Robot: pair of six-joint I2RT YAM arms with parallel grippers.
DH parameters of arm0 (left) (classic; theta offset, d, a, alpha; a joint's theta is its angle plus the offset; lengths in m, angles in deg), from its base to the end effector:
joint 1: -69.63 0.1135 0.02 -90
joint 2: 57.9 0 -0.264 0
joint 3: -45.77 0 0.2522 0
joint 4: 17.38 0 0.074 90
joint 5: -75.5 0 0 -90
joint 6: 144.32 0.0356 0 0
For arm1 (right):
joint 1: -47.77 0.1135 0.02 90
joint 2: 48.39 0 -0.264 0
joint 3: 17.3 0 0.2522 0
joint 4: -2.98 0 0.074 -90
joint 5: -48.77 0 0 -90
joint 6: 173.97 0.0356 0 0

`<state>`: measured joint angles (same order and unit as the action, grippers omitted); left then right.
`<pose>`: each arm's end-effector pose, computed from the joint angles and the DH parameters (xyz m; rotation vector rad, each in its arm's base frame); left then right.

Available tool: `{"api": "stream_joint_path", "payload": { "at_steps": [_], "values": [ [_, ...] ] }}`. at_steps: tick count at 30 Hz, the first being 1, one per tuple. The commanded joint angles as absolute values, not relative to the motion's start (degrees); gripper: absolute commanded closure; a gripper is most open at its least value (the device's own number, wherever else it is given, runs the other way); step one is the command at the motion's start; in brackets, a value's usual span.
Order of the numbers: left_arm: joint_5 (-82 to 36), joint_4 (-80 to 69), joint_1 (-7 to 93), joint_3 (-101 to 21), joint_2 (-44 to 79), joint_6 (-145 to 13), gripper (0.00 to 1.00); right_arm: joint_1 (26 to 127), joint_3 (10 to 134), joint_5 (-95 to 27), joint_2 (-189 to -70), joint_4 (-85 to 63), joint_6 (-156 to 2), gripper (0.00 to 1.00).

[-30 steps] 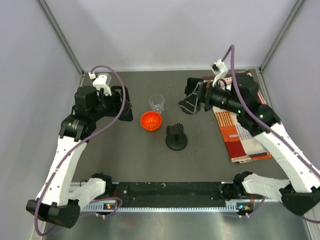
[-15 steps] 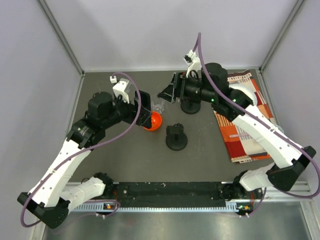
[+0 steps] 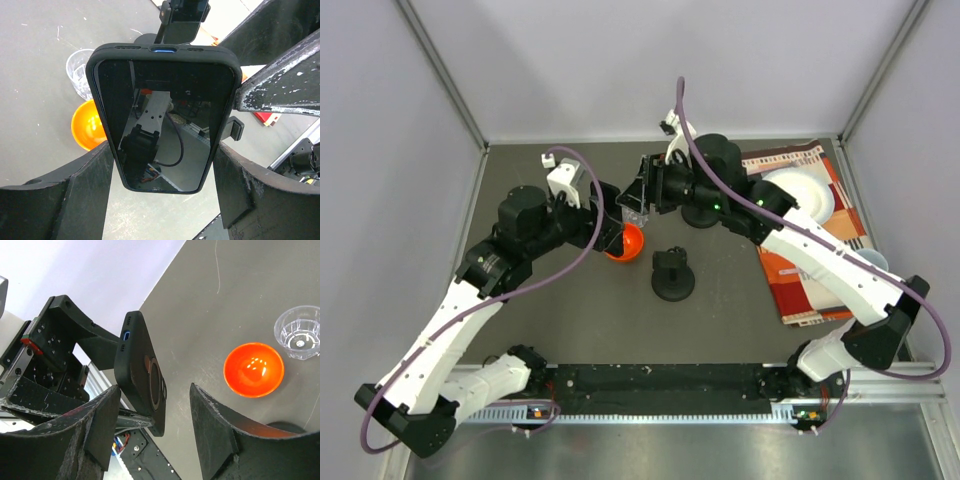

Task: Place the phone on the phone stand

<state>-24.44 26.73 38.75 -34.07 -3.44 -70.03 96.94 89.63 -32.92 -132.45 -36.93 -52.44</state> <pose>0.1665 -0.1067 0.4014 0.3786 1.9205 -0.7099 0.2115 0.2527 0.4421 -0.4160 1.9750 1.0765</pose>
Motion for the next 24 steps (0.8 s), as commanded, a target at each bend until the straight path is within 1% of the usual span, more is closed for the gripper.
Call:
{"api": "stream_joint_path", "payload": {
  "at_steps": [1,3,13,16,18,19,20,21,22,23,24],
  "values": [
    [-24.43,20.20,38.34,-35.05,-5.07,-69.17,1.00,97.78,92.26,-34.11,-132.77,-34.60,-52.94,0.44],
    [-24.61,20.20,38.34,-35.14,-4.81,-69.17,1.00,97.96,92.70,-33.42,-133.47,-34.25,-53.03,0.47],
    [-23.91,21.52,37.63,-35.75,-3.76,-68.74,1.00,99.54,96.30,-32.53,-137.51,-33.98,-53.12,0.48],
    [-23.73,21.60,37.46,-35.93,-3.84,-68.65,1.00,99.63,96.39,-32.09,-138.39,-33.55,-52.77,0.57],
    [-23.82,21.78,37.46,-36.10,-3.84,-68.65,1.00,99.54,96.48,-31.74,-138.83,-33.02,-52.50,0.68],
    [-24.08,21.87,37.37,-36.36,-3.84,-68.65,1.00,99.54,96.05,-31.65,-138.75,-32.76,-52.24,0.75],
    [-24.26,21.87,37.37,-36.54,-3.84,-69.00,1.00,99.54,95.52,-31.56,-138.22,-31.53,-51.98,0.95],
    [-23.91,21.96,37.37,-36.63,-3.93,-69.52,1.00,99.54,94.64,-32.61,-137.26,-30.65,-51.63,1.00],
    [-22.34,22.22,37.37,-36.89,-4.10,-70.22,1.00,99.45,90.46,-32.88,-135.77,-28.82,-51.27,1.00],
    [-21.89,22.31,37.37,-37.15,-4.37,-72.06,0.97,99.28,86.50,-32.53,-130.45,-18.27,-51.01,1.00],
    [-22.15,22.22,37.37,-37.16,-4.63,-72.86,0.87,99.19,82.02,-33.14,-127.53,-12.77,-50.40,1.00]
  ]
}}
